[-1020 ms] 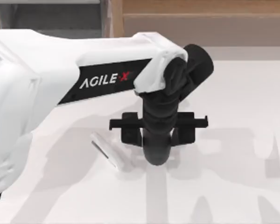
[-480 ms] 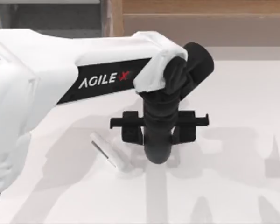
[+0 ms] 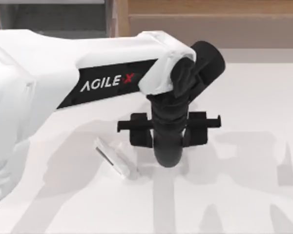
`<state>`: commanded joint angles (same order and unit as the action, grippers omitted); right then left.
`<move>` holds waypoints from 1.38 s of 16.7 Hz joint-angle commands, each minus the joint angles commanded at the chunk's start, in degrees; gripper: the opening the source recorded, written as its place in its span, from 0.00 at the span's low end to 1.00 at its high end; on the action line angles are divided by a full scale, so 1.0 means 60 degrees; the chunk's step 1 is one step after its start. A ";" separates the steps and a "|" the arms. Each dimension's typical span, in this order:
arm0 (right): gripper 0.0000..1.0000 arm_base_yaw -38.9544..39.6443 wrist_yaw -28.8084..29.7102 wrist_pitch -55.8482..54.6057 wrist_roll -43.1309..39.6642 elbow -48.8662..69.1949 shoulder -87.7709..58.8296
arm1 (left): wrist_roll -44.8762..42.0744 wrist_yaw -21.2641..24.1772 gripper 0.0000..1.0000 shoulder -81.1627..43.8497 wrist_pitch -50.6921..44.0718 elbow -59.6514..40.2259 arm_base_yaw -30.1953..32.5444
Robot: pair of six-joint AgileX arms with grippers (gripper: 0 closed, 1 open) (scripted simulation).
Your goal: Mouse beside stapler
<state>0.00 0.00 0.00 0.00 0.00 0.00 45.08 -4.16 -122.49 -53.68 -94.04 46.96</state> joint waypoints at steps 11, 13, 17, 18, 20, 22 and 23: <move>1.00 0.0000 0.0000 0.0000 0.0000 0.0000 0.0000 | 0.0008 0.0027 0.00 -0.0380 0.0087 0.0306 0.0016; 1.00 0.0000 0.0000 0.0000 0.0000 0.0000 0.0000 | 0.0008 0.0027 0.08 -0.0380 0.0087 0.0306 0.0016; 1.00 0.0000 0.0000 0.0000 0.0000 0.0000 0.0000 | 0.0008 0.0027 0.38 -0.0380 0.0087 0.0306 0.0016; 1.00 0.0000 0.0000 0.0000 0.0000 0.0000 0.0000 | 0.0008 0.0027 0.45 -0.0380 0.0087 0.0306 0.0016; 1.00 0.0000 0.0000 0.0000 0.0000 0.0000 0.0000 | 0.0008 0.0027 0.60 -0.0380 0.0087 0.0306 0.0016; 1.00 0.0000 0.0000 0.0000 0.0000 0.0000 0.0000 | 0.0008 0.0027 0.75 -0.0380 0.0087 0.0306 0.0016; 1.00 0.0000 0.0000 0.0000 0.0000 0.0000 0.0000 | 0.0008 0.0027 0.83 -0.0380 0.0087 0.0306 0.0016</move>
<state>0.00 0.00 0.00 0.00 0.00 0.00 45.13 -4.00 -124.77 -53.16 -92.20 47.06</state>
